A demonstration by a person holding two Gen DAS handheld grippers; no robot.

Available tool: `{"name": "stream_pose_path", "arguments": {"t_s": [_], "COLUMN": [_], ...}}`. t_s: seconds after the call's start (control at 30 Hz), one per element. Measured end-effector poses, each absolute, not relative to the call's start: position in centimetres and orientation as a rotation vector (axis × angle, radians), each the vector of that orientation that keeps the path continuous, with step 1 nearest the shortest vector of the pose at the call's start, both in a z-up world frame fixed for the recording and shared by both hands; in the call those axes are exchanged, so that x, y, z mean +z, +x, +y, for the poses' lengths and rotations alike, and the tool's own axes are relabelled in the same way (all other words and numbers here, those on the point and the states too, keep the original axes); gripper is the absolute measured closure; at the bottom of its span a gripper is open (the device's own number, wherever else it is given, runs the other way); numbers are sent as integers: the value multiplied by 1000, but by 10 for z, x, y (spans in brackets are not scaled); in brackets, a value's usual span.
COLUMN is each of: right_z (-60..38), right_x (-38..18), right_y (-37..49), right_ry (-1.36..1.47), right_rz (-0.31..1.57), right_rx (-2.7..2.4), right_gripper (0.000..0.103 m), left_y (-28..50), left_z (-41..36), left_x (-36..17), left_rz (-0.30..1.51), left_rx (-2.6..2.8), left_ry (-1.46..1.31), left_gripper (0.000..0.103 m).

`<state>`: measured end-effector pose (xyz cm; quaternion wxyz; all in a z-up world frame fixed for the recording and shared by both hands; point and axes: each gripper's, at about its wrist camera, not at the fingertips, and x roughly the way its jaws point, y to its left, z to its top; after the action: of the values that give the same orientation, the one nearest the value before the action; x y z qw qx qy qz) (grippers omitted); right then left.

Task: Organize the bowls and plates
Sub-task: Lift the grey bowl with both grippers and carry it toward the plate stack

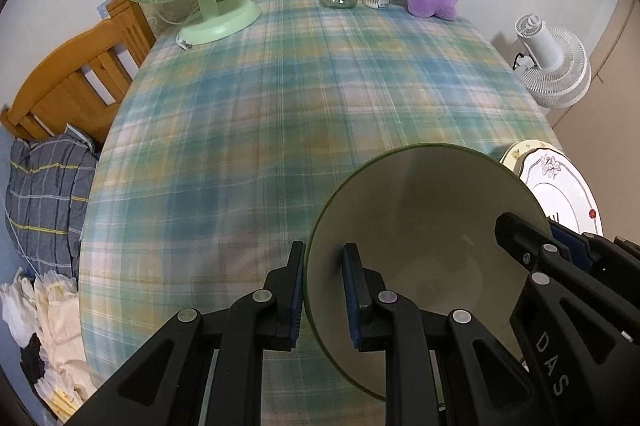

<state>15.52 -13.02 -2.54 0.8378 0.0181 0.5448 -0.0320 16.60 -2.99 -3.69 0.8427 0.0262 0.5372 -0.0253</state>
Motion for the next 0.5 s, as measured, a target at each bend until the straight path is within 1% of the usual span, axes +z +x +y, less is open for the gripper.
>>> {"name": "stream_pose_path", "arguments": {"t_s": [0.33, 0.4, 0.43, 0.47, 0.5], "right_z": [-130, -130, -130, -131, -132], "right_x": [-33, -33, -32, -32, -31], "right_y": [160, 160, 160, 159, 159], "right_ry": [37, 38, 42, 50, 67], "right_rz": [1159, 1158, 1159, 1159, 1159], "right_rx": [-86, -82, -81, -82, -79], "right_gripper": [85, 83, 83, 83, 83], "left_y": [168, 166, 166, 165, 165], "left_z": [-32, -31, -30, -28, -26], "left_x": [-40, -39, -39, -38, -37], "left_rz": [1124, 1125, 1130, 1135, 1138], "left_rx": [-48, -62, -70, -79, -89], "left_ry": [57, 47, 35, 19, 8], "left_gripper": [87, 87, 85, 80, 78]}}
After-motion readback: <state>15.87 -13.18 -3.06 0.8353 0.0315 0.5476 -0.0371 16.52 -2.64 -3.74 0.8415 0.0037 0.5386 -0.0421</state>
